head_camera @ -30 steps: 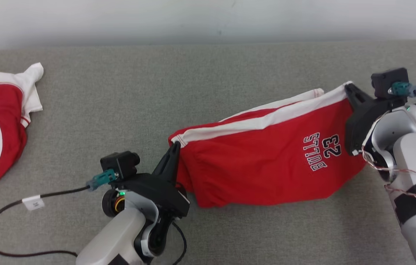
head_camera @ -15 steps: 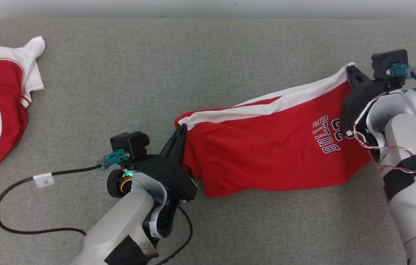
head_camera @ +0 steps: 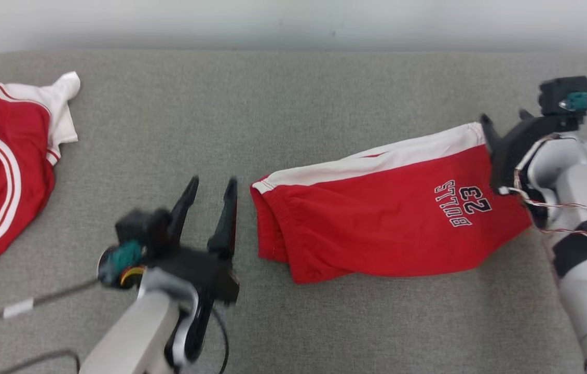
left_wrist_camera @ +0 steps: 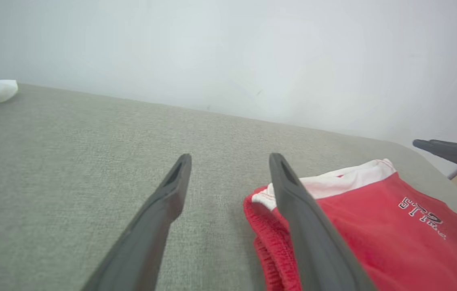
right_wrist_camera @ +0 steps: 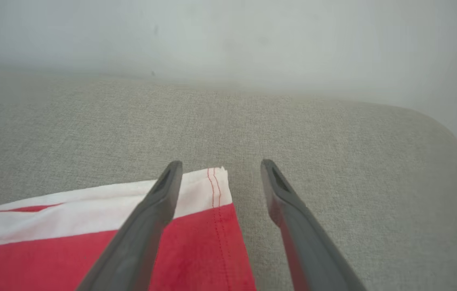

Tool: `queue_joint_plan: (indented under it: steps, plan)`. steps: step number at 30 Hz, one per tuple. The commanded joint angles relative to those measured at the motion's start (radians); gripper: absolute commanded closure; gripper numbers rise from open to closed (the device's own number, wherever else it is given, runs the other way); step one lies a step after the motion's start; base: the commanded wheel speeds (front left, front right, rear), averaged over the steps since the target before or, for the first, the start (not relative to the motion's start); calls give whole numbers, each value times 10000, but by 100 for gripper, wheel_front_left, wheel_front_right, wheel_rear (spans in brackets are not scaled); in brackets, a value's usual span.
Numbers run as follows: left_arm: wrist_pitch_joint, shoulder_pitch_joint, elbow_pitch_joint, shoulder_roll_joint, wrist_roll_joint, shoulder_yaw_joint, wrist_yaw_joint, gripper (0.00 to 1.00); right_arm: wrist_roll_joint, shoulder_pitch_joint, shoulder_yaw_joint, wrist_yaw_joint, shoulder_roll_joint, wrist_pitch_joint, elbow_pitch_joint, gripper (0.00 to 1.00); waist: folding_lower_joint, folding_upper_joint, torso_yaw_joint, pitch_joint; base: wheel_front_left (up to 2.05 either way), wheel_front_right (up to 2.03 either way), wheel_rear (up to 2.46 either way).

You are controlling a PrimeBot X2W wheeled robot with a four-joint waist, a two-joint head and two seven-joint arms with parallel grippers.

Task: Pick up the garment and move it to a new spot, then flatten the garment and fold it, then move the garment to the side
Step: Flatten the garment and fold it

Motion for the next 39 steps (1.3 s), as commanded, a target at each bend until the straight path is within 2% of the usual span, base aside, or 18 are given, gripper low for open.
queue_joint_plan:
  steps: [1, 7, 13, 18, 26, 27, 28, 29, 30, 31, 39]
  plan:
    - [-20, 739, -519, 219, 564, 196, 76, 0, 218, 130, -148, 11, -220, 475, 180, 0, 0, -1, 23, -347, 0, 0, 0]
    - [-23, 2825, -2456, 1000, 2132, 889, 267, 0, 717, 670, -646, 11, -565, 2306, 545, 0, 0, -1, 231, -636, 0, 0, 0]
    - [-25, 4123, -3768, 1679, 2928, 1230, 215, 0, 630, 1199, -1382, 11, -782, 2923, 426, 0, 0, -1, 522, -492, 0, 0, 0]
    - [-25, 4958, -4350, 1764, 3034, 1817, 362, 0, 470, 1562, -2237, 11, -497, 3026, 427, 0, 0, -1, 821, -301, 0, 0, 0]
    - [-26, 5437, -4524, 1659, 3097, 2270, 274, 0, 187, 1832, -2507, 11, -102, 3329, 393, 0, 0, -1, 915, -259, 0, 0, 0]
    - [-26, 5476, -4530, 1632, 3108, 2291, 254, 0, 110, 1873, -2564, 11, -73, 3415, 426, 15, 0, -1, 924, -257, 0, 0, 0]
    - [-26, 5510, -4520, 1592, 3124, 2289, 217, 0, 49, 1912, -2636, 11, -67, 3474, 450, 55, 0, -1, 935, -253, 0, 0, 0]
    - [-26, 5523, -4512, 1549, 3142, 2274, 177, 0, 14, 1953, -2699, 11, -55, 3502, 444, 71, 0, -1, 943, -247, 0, 0, 0]
    - [-26, 5526, -4483, 1514, 3153, 2250, 157, 0, -48, 1987, -2759, 11, -35, 3509, 429, 94, 0, -1, 949, -242, 0, 0, 0]
    - [-26, 5530, -4441, 1498, 3172, 2233, 107, 0, -85, 2010, -2809, 11, -18, 3509, 410, 100, 0, -1, 951, -238, 0, 0, 0]
    - [-26, 5604, -4178, 1418, 3121, 2373, 19, 0, -885, 2186, -3624, -11, -248, 2900, -102, 100, 0, -1, 737, -376, 0, 0, 0]
